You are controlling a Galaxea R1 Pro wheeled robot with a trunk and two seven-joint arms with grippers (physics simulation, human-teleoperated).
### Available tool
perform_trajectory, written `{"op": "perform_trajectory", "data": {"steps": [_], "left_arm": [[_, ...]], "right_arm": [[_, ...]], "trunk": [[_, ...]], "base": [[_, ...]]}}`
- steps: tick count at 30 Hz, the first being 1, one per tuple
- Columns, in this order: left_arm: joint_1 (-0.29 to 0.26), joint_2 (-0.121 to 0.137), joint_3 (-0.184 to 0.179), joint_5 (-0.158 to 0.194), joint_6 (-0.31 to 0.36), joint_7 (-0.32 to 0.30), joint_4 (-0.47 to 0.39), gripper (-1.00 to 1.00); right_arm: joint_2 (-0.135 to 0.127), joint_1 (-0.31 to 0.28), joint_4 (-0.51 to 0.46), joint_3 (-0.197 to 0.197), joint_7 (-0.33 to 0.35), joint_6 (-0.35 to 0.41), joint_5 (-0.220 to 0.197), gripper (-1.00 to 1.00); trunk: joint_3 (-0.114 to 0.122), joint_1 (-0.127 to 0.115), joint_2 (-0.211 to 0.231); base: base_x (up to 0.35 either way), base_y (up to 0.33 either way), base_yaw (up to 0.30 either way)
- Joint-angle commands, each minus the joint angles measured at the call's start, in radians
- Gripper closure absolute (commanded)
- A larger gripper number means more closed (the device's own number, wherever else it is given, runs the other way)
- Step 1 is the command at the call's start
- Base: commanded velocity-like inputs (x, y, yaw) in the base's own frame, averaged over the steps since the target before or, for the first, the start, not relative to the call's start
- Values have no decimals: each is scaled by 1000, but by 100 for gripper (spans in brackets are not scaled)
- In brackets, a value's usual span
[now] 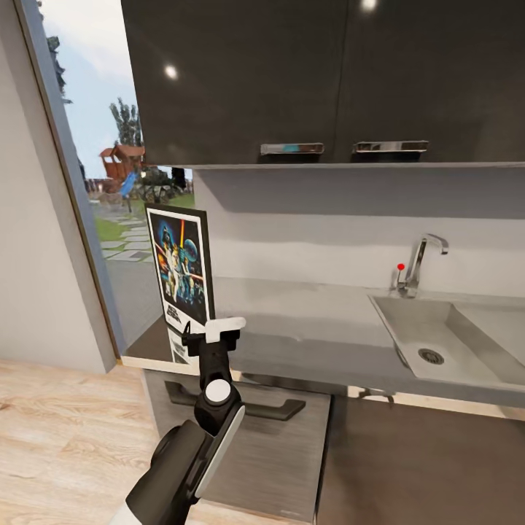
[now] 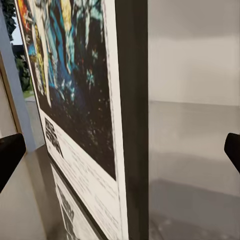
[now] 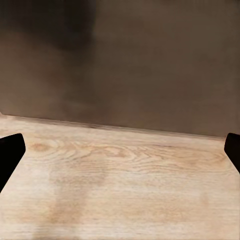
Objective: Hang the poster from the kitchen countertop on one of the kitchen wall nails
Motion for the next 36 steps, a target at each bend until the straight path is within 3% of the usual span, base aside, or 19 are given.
{"op": "perform_trajectory", "data": {"steps": [1, 36], "left_arm": [[-1, 0, -1, -2, 7, 5, 0, -100], [-1, 0, 5, -3, 7, 6, 9, -100]], "right_arm": [[0, 0, 1, 0, -2, -3, 0, -100], [0, 0, 1, 2, -2, -3, 0, -100]], "trunk": [[-1, 0, -1], [-1, 0, -1]], "base": [[9, 0, 0], [55, 0, 0]]}}
